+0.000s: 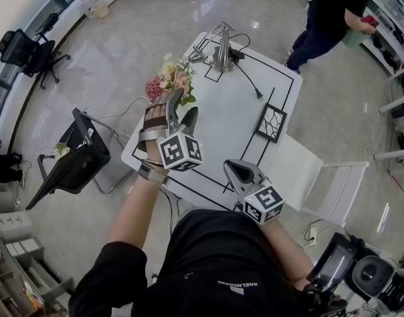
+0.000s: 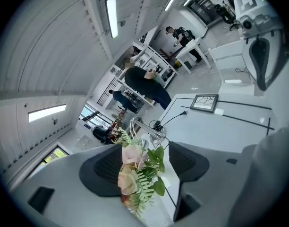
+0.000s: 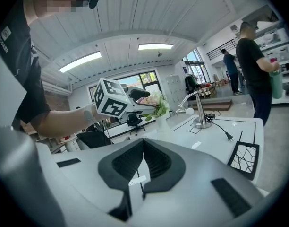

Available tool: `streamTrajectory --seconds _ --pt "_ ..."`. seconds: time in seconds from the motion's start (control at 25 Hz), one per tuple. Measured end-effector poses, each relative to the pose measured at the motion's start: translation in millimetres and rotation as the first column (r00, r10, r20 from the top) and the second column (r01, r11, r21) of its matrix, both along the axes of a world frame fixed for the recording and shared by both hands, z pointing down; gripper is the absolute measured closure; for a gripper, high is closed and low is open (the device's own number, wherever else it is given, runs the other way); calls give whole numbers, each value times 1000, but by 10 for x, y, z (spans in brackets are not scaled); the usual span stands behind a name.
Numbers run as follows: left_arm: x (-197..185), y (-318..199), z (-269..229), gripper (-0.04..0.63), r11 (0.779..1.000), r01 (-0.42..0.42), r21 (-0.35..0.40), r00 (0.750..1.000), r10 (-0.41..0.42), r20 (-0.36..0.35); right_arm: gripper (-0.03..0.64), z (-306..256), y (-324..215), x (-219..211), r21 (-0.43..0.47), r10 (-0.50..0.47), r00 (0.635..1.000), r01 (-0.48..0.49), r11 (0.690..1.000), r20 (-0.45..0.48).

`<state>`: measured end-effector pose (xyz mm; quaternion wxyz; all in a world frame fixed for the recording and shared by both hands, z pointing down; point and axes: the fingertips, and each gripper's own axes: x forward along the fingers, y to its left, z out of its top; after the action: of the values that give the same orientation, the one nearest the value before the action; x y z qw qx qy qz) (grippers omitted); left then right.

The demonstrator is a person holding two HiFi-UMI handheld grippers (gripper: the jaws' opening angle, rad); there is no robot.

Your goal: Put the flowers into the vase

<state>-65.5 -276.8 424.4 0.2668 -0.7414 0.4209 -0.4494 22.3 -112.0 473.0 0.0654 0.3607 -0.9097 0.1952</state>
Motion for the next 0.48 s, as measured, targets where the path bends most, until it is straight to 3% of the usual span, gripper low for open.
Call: streamTrajectory --seconds 0.28,0.36,0.48 --pt "304 286 -70 304 997 -60 -40 983 52 -174 604 -11 -7 33 6 11 1000 -11 1000 11" --pt "396 414 -121 304 994 -84 -70 962 62 -266 604 -37 -16 60 11 21 1000 -22 1000 17" --pt "530 621 -202 305 984 -135 -114 902 75 -425 604 -90 -26 102 23 39 999 -40 999 26"
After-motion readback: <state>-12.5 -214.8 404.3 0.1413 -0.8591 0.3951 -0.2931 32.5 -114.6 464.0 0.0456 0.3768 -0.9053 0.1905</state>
